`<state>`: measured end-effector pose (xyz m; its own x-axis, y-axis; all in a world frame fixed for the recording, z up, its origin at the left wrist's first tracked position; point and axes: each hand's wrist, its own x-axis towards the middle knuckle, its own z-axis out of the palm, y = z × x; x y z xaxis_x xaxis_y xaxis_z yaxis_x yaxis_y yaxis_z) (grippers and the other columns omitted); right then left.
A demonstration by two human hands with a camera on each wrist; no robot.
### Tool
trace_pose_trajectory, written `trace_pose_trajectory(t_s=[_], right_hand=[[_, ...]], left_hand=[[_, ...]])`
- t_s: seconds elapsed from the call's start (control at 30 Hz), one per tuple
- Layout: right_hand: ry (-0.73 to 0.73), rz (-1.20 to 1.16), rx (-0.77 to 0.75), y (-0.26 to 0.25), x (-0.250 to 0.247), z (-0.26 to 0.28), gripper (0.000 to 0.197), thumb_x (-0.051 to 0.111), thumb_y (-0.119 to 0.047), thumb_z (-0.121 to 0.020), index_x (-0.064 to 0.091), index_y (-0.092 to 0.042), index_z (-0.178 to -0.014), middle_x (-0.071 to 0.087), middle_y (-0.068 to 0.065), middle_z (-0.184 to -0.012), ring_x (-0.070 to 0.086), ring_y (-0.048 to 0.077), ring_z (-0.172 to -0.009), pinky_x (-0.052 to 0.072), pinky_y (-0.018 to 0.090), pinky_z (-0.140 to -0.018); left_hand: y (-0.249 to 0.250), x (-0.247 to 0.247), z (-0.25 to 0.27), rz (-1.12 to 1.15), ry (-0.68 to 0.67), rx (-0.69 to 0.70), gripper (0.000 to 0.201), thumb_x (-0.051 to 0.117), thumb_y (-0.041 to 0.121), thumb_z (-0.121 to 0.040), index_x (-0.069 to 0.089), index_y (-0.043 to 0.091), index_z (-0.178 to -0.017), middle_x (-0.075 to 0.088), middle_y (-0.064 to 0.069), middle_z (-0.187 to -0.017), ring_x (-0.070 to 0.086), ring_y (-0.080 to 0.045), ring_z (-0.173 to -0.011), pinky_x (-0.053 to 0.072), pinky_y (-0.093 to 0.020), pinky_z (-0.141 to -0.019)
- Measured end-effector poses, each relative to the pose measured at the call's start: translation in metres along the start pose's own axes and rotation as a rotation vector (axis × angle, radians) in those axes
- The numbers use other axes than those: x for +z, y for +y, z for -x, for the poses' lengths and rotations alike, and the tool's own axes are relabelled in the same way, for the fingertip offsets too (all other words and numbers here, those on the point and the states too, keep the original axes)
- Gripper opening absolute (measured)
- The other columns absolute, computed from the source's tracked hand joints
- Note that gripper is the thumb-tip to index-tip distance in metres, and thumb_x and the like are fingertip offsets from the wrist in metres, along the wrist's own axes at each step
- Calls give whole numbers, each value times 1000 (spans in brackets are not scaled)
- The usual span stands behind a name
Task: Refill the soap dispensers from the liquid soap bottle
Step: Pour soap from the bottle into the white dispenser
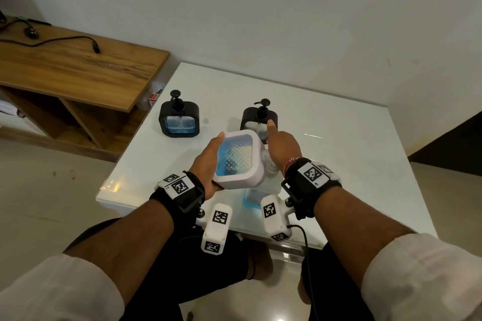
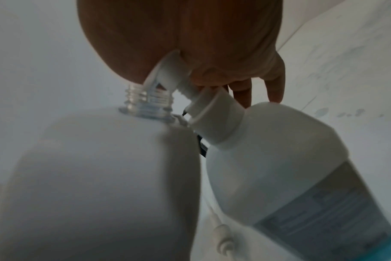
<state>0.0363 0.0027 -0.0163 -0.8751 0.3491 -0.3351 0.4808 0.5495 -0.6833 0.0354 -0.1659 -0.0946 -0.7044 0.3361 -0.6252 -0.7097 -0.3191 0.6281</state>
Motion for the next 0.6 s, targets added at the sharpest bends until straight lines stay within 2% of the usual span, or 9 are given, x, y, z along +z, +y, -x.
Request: trace_pose_trajectory(t_s=[0.07, 0.17, 0.3, 0.4, 0.6], right_hand=[[14, -42, -29, -2, -2, 0, 64, 20, -50, -103, 64, -3, -112, 63, 18, -118, 57, 32, -107, 38, 36, -92], [57, -89, -59, -7, -5, 1, 59, 20, -51, -102, 60, -8, -98, 66, 18, -111, 57, 30, -99, 39, 37, -89], [-7, -24, -5, -4, 0, 1, 62, 19, -53, -102, 62, -8, -107, 63, 18, -118, 52, 26, -95, 35, 32, -85], [41, -8, 3, -3, -2, 2, 60, 22, -51, -102, 61, -6, -111, 62, 15, -116, 50, 25, -93, 33, 31, -83], [85, -65, -82, -6, 0, 5, 58, 22, -54, -101, 60, -11, -110, 62, 9, -108, 55, 26, -98, 41, 37, -92]], left_hand=[[0, 0, 2, 7, 1, 1, 60, 59, 71, -88, 62, 34, -135, 71, -9, -130, 70, -32, -112, 59, -47, -80], [1, -1, 1, 17, -4, -1, 60, 60, 70, -89, 62, 34, -136, 69, -10, -131, 69, -32, -113, 59, -47, -78], [2, 1, 0, 3, -8, -4, 61, 58, 72, -89, 62, 33, -137, 70, -9, -130, 69, -31, -112, 59, -45, -77], [2, 2, 2, 4, 4, -3, 61, 59, 72, -88, 62, 34, -136, 70, -9, -130, 69, -31, -113, 59, -46, -78], [3, 2, 4, 16, 18, 0, 58, 58, 69, -90, 61, 34, -136, 70, -9, -130, 69, -31, -112, 60, -46, -76]])
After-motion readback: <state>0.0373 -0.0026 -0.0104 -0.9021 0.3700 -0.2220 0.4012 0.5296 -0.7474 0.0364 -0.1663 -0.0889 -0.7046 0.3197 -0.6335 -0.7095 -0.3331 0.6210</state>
